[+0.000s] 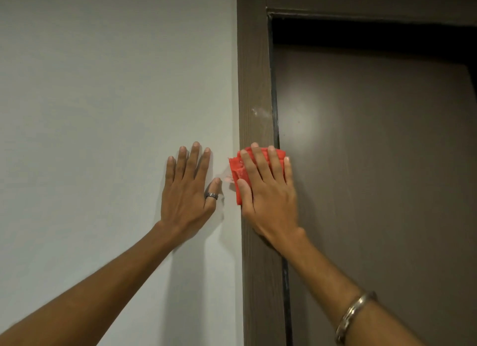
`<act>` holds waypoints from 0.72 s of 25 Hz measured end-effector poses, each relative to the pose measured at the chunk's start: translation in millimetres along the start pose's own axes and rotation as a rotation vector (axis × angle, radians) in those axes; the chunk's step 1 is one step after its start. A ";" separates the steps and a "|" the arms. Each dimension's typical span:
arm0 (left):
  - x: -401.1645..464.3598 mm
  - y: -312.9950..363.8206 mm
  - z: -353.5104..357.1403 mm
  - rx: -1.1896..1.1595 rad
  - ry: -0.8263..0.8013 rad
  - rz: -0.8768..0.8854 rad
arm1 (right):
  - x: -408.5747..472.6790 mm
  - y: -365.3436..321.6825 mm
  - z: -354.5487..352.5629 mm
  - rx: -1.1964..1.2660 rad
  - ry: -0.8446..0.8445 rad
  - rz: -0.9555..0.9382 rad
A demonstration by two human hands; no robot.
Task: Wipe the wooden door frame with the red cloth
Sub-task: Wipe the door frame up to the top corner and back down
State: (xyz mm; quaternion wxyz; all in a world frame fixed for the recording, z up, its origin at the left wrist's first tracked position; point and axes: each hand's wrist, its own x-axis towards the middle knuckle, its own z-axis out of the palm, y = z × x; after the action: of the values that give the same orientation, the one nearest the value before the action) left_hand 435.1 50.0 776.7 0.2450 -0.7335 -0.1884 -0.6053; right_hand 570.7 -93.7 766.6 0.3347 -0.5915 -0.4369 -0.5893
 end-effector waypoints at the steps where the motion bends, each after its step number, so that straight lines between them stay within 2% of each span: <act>1: 6.3 -1.5 -0.9 0.006 0.003 0.019 | 8.4 7.1 -2.0 0.001 -0.015 -0.034; 5: 40.2 -9.4 -6.3 -0.047 0.020 -0.044 | 71.2 15.5 -10.6 -0.014 -0.005 -0.029; 8: 56.0 -8.9 -6.6 -0.037 0.039 -0.032 | 93.2 22.8 -5.9 -0.076 -0.005 -0.184; 15: 83.1 -6.2 -6.8 -0.058 0.064 -0.035 | 160.8 37.5 -13.7 -0.068 0.030 -0.160; 18: 98.2 -5.2 -7.2 -0.064 0.084 -0.031 | 190.7 37.0 -17.6 -0.105 0.006 -0.224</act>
State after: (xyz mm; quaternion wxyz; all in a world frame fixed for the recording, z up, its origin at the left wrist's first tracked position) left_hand 445.7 48.0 874.8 0.2196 -0.7118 -0.1698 -0.6452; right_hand 582.8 -101.0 961.2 0.2364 -0.5539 -0.4679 -0.6468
